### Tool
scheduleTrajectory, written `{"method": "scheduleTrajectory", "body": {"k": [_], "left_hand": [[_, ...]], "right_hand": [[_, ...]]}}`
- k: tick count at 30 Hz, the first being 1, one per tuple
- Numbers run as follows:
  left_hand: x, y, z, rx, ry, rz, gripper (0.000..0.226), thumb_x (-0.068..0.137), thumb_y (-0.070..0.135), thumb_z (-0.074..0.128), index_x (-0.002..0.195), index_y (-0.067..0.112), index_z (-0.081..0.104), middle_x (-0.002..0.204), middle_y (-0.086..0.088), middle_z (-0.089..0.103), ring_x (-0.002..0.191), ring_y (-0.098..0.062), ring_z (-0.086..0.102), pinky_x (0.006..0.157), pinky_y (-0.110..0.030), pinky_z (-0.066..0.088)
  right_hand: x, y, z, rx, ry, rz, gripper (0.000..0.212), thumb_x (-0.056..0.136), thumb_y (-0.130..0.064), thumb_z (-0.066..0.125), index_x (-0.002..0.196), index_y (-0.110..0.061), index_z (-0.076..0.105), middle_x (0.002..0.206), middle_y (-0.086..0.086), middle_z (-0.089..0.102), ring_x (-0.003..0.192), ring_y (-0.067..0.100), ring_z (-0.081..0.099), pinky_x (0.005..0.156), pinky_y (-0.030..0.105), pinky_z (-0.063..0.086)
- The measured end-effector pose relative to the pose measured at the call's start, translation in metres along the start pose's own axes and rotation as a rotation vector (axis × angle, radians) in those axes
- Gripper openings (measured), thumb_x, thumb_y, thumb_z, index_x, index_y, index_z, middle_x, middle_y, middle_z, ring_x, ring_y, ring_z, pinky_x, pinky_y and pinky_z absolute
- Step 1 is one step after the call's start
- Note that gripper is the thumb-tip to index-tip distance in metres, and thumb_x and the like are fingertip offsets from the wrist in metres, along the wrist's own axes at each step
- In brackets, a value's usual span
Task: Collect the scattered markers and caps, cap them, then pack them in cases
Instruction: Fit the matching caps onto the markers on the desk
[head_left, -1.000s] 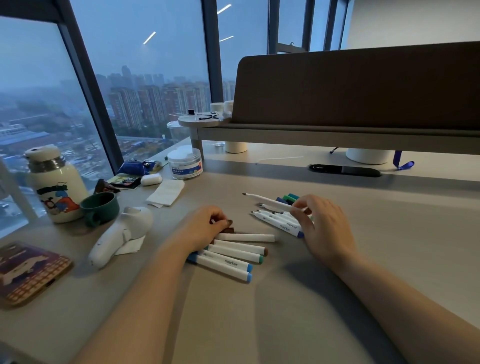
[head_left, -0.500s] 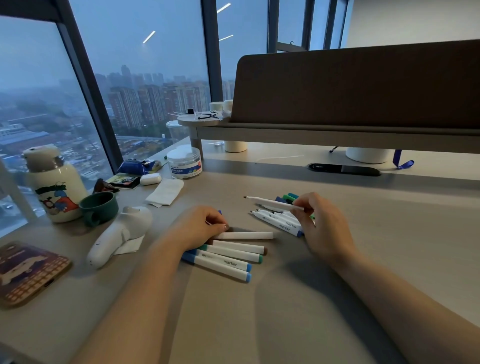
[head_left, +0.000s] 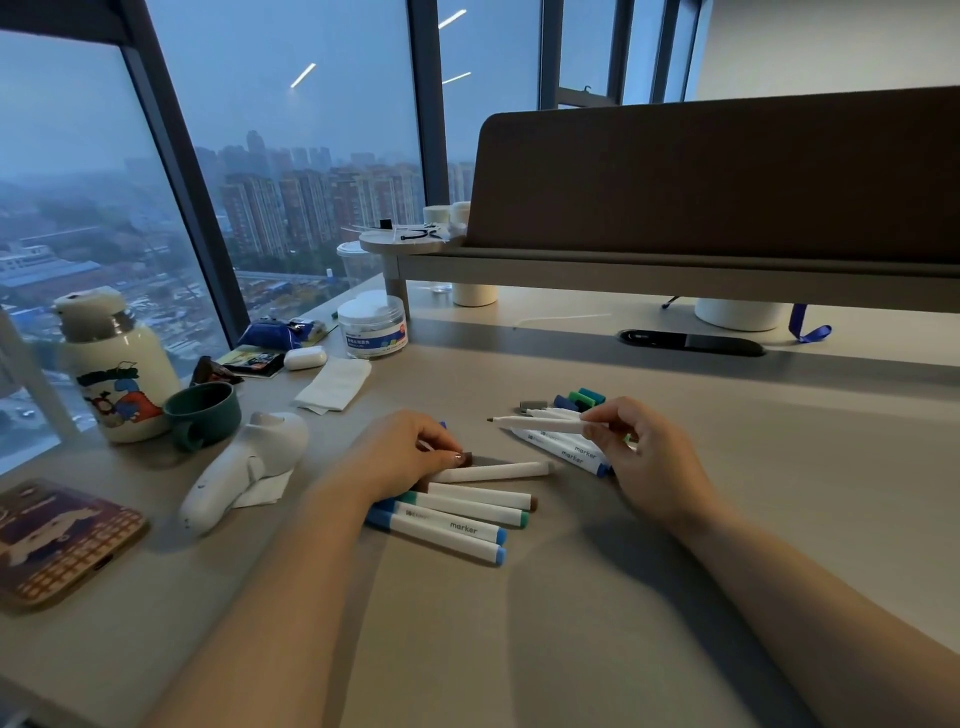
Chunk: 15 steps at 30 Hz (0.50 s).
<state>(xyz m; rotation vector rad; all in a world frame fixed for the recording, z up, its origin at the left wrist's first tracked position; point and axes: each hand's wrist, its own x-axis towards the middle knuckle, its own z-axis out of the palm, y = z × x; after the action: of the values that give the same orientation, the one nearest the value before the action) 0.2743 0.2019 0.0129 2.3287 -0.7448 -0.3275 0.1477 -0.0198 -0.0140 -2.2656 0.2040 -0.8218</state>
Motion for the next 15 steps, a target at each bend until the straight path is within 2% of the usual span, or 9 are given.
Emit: {"method": "scheduleTrajectory", "body": {"k": [4, 6, 9, 11, 15], "left_hand": [[0.0013, -0.001, 0.0005, 0.004, -0.006, 0.001, 0.006, 0.089, 0.024, 0.063, 0.09, 0.029, 0.067, 0.088, 0.004, 0.066, 0.08, -0.012, 0.062, 0.068, -0.021, 0.05], [0.0023, -0.0025, 0.0023, 0.034, 0.015, 0.027, 0.007, 0.09, 0.026, 0.062, 0.089, 0.033, 0.063, 0.094, 0.005, 0.064, 0.084, -0.01, 0.061, 0.07, -0.021, 0.05], [0.0021, -0.0018, 0.0018, -0.008, 0.066, 0.068, 0.008, 0.09, 0.026, 0.061, 0.09, 0.034, 0.062, 0.097, 0.008, 0.06, 0.086, -0.008, 0.057, 0.064, -0.017, 0.046], [0.0014, 0.0003, 0.001, -0.044, 0.077, 0.093, 0.008, 0.09, 0.026, 0.06, 0.095, 0.032, 0.063, 0.098, 0.009, 0.06, 0.09, -0.008, 0.057, 0.066, -0.022, 0.051], [-0.0019, 0.0037, 0.002, -0.136, 0.077, 0.124, 0.009, 0.091, 0.026, 0.061, 0.096, 0.032, 0.064, 0.097, 0.009, 0.062, 0.089, -0.011, 0.059, 0.054, -0.019, 0.051]], "right_hand": [[-0.0003, 0.0, 0.0003, 0.013, -0.018, 0.006, 0.012, 0.091, -0.013, 0.061, 0.098, -0.02, 0.067, 0.087, -0.013, 0.06, 0.082, 0.004, 0.055, 0.077, 0.024, 0.046], [-0.0003, -0.0009, -0.0006, 0.032, -0.019, 0.009, 0.012, 0.091, -0.012, 0.061, 0.096, -0.023, 0.066, 0.087, -0.013, 0.061, 0.082, 0.006, 0.056, 0.076, 0.022, 0.045], [-0.0004, -0.0024, -0.0026, 0.072, -0.02, 0.021, 0.014, 0.092, -0.013, 0.06, 0.094, -0.026, 0.063, 0.086, -0.012, 0.061, 0.082, 0.005, 0.056, 0.072, 0.012, 0.042], [-0.0009, -0.0035, -0.0032, 0.091, -0.032, 0.034, 0.015, 0.092, -0.013, 0.059, 0.094, -0.027, 0.063, 0.087, -0.013, 0.061, 0.083, 0.004, 0.056, 0.07, 0.007, 0.042], [-0.0017, -0.0059, -0.0038, 0.105, -0.056, 0.035, 0.018, 0.092, -0.011, 0.058, 0.094, -0.029, 0.062, 0.089, -0.012, 0.061, 0.085, 0.004, 0.056, 0.071, 0.006, 0.042]]}}
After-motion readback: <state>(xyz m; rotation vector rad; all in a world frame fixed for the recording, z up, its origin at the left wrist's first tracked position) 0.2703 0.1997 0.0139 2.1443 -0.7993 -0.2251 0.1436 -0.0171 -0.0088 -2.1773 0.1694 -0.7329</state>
